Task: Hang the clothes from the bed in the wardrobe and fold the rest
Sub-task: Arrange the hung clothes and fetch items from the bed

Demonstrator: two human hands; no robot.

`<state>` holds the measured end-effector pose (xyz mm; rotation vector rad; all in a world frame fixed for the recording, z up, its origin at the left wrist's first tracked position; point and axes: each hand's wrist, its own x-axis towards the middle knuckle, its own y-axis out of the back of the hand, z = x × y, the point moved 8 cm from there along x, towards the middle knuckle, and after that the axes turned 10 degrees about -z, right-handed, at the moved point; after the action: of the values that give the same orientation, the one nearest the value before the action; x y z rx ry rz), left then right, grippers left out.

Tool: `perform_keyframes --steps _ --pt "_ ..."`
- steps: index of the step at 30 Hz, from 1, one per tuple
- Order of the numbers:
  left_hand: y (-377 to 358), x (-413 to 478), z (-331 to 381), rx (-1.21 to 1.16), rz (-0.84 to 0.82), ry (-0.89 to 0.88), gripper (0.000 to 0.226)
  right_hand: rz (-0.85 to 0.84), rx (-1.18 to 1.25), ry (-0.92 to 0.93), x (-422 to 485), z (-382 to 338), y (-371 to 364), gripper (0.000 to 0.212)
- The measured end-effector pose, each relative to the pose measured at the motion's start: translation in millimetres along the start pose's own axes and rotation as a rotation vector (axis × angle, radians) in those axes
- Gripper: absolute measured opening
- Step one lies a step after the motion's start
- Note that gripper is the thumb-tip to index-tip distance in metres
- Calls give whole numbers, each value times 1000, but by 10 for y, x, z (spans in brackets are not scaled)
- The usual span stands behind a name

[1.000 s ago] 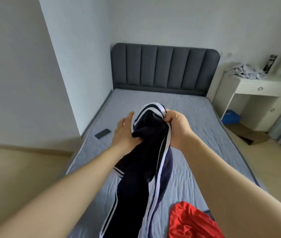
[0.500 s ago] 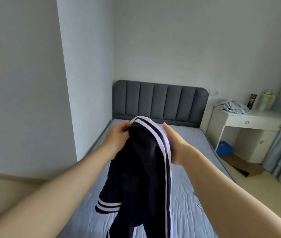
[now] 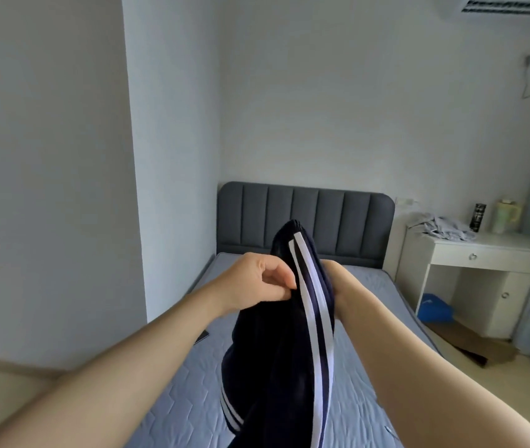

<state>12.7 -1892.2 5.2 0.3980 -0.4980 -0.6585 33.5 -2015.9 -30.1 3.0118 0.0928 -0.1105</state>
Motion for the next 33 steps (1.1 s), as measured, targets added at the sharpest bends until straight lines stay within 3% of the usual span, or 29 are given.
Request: perform_keyframes --steps 3,5,7,8,9,12,14,18,21,24,27,29,33 --pt "280 -33 -116 -31 239 47 28 -37 158 -98 -14 13 43 43" --pt "433 -28 -228 63 357 132 42 -32 97 -62 -12 -26 65 48" --pt "409 1 -365 117 293 278 78 -26 -50 -24 -74 -97 68 43" --pt "374 19 -407 122 253 312 84 -25 -93 11 -81 -138 80 41" --pt "333 41 -407 127 218 283 79 -33 -97 36 -80 -164 108 39" --pt "240 36 -283 148 187 107 34 -71 -121 80 -97 -207 144 37" --pt "238 -21 -313 139 218 142 19 -88 -102 73 -100 -192 151 36" --pt "204 -30 -401 154 198 253 28 -108 -139 16 -92 -93 114 34" --pt "246 -42 -416 115 291 299 32 -239 162 -120 -121 93 -17 22" --pt "264 -31 -467 192 380 416 34 -336 177 15 -64 22 -111 33" --pt "254 -2 -476 230 422 480 27 -396 -43 116 -104 -42 -286 53" --pt "288 -3 -471 170 442 471 24 -349 -163 133 -111 -19 -286 52" --pt "401 -26 -419 153 428 424 29 -128 -96 160 -93 18 -53 22"
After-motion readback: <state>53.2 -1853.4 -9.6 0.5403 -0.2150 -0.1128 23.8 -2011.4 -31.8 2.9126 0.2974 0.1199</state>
